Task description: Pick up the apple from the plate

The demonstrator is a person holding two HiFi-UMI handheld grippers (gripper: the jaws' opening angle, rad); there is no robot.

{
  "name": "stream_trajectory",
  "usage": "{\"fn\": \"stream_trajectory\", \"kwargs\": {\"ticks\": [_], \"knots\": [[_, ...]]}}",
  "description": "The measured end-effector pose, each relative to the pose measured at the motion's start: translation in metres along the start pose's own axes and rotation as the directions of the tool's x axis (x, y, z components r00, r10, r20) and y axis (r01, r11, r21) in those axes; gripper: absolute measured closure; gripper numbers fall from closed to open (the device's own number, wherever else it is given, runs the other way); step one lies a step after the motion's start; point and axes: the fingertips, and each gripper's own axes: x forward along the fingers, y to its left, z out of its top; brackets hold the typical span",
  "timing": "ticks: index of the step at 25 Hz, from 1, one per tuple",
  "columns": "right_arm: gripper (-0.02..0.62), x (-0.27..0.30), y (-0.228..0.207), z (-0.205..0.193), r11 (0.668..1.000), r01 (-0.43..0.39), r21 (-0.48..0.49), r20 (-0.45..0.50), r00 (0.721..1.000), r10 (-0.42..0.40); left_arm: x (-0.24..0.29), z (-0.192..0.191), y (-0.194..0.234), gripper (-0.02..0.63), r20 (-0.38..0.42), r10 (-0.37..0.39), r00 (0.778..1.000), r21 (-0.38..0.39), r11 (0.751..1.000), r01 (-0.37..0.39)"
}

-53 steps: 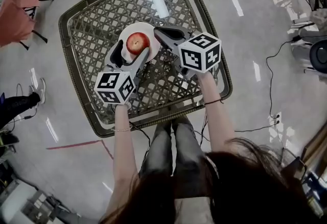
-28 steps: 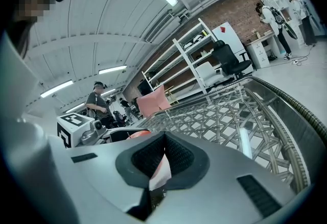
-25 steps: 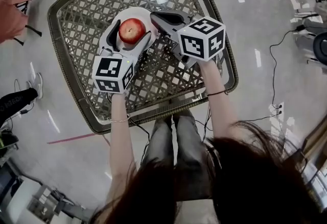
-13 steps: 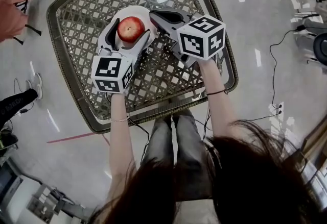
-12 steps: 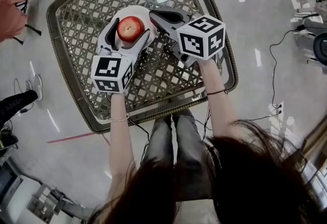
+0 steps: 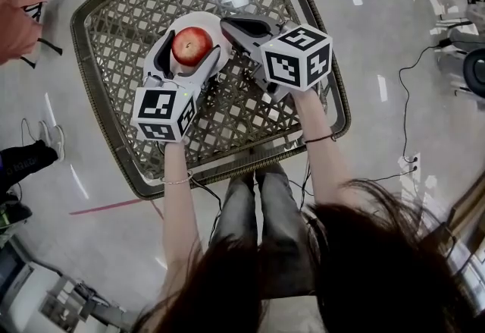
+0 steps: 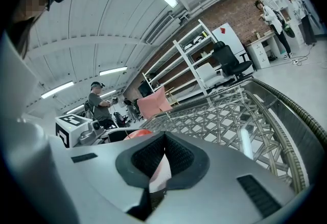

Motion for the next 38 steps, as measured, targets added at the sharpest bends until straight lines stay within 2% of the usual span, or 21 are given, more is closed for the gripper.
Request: {"fn": "stream_trajectory", "kwargs": {"ticks": [10, 28, 38], "knots": [[0.586, -0.012, 0.013, 0.017, 1.000, 0.006, -0.014, 0.001, 1.000, -0.006, -0.019, 0.014, -0.009, 0.196, 0.022, 0.013, 1.000, -0.034, 0.999, -0.012], [0.586, -0.055, 0.070, 0.058, 1.000, -0.003, -0.021, 0.058, 0.998, 0.004, -0.077, 0.075, -0.035, 0.196, 0.082, 0.044, 0.996, -0.070, 0.997, -0.038], [0.586, -0.068, 0.092, 0.071, 0.999, -0.011, -0.032, 0.100, 0.995, 0.014, -0.099, 0.101, -0.043, 0.196, 0.147, 0.044, 0.988, -0.089, 0.996, -0.031]]}}
